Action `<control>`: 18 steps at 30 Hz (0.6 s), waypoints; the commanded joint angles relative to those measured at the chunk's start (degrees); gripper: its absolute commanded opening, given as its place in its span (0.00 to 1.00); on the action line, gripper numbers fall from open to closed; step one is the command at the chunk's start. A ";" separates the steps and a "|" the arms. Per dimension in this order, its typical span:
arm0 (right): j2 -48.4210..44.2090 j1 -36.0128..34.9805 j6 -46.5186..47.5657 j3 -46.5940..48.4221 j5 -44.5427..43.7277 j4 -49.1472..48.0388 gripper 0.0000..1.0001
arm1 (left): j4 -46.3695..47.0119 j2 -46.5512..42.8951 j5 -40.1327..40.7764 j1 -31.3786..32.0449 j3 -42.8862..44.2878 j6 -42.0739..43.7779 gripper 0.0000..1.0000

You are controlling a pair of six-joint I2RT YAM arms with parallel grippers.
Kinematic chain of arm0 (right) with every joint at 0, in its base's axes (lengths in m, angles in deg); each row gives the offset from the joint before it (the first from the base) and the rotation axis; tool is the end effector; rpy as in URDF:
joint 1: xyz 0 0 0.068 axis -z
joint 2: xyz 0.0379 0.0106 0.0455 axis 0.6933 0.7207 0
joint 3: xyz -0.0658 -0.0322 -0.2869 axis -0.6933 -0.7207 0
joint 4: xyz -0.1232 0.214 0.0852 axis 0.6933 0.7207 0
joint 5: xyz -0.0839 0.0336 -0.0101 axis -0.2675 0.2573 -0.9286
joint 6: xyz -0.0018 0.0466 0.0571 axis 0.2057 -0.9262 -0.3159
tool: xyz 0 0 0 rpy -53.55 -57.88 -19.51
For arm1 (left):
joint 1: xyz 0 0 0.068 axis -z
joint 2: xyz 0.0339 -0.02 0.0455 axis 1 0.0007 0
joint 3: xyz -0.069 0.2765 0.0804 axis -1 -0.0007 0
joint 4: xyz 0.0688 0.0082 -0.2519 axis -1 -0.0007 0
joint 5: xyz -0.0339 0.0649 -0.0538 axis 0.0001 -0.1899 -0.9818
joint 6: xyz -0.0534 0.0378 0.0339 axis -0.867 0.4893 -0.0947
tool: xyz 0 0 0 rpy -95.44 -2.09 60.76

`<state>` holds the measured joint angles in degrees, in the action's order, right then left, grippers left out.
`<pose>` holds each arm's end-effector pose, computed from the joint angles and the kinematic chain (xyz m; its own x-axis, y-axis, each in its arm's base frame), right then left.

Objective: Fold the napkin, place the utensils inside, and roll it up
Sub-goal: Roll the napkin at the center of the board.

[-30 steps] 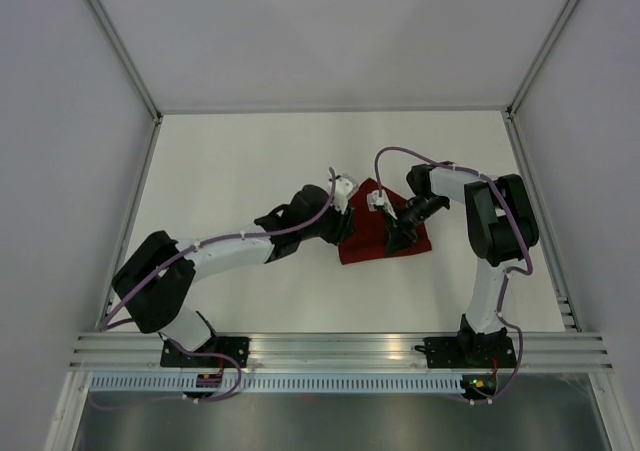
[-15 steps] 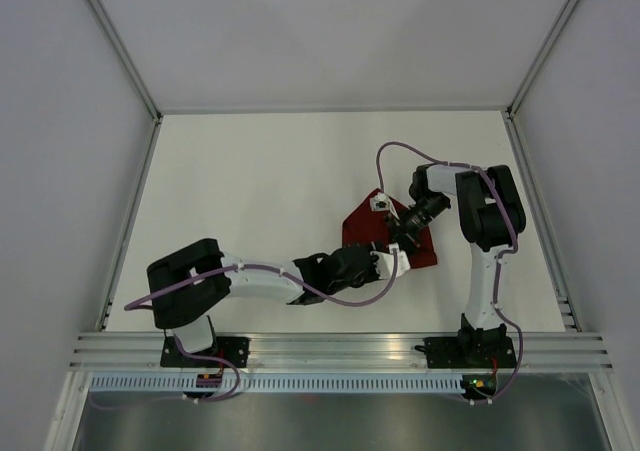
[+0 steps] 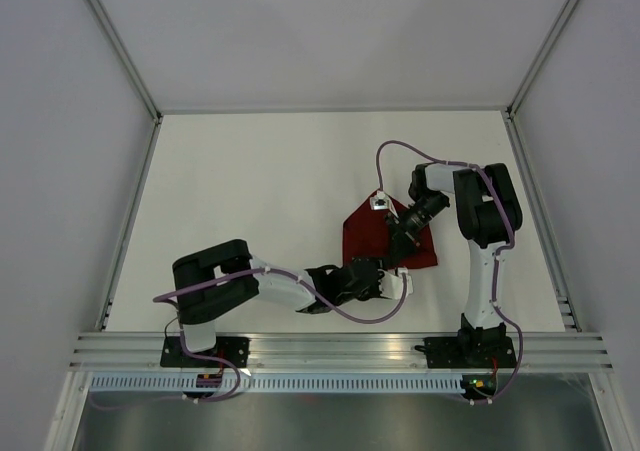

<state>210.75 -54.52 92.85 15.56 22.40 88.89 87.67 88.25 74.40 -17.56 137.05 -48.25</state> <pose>0.3153 0.1099 0.1137 -0.5169 -0.6809 -0.5188 -0.7038 -0.0070 0.7104 0.1321 -0.3659 0.1484 0.2912 0.6908 -0.6618 0.8259 0.1676 0.5383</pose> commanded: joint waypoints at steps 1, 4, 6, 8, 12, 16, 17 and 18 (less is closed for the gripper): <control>2.74 0.17 2.25 0.40 -4.49 -5.51 0.17 | 4.92 2.31 2.19 0.02 1.32 4.23 0.59; 3.09 0.17 1.98 0.66 -4.49 -5.51 0.17 | 5.28 3.02 1.85 -0.16 1.41 4.59 0.58; 3.18 0.17 1.90 0.75 -4.58 -5.51 0.17 | 4.32 3.55 1.23 -0.24 1.49 4.67 0.55; 3.36 0.17 1.81 0.92 -4.49 -5.34 0.17 | 2.83 4.08 0.01 -0.68 2.11 4.24 0.46; 3.62 0.17 1.90 1.10 -4.58 -5.16 0.17 | -6.55 4.17 -4.82 -3.31 5.09 -0.24 0.30; 3.62 0.17 1.72 1.19 -4.58 -5.34 0.17 | -12.62 4.43 -11.24 -5.69 8.42 -3.58 0.20; 3.45 0.17 1.63 1.27 -4.58 -5.42 0.18 | -14.56 4.43 -13.95 -6.48 9.13 -3.93 0.15; 3.36 0.17 1.54 1.28 -4.58 -5.51 0.18 | -15.80 4.95 -16.41 -6.83 9.92 -4.55 0.13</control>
<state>212.04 -53.87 91.30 16.74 22.23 89.52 79.41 91.07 67.67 -22.20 144.05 -47.86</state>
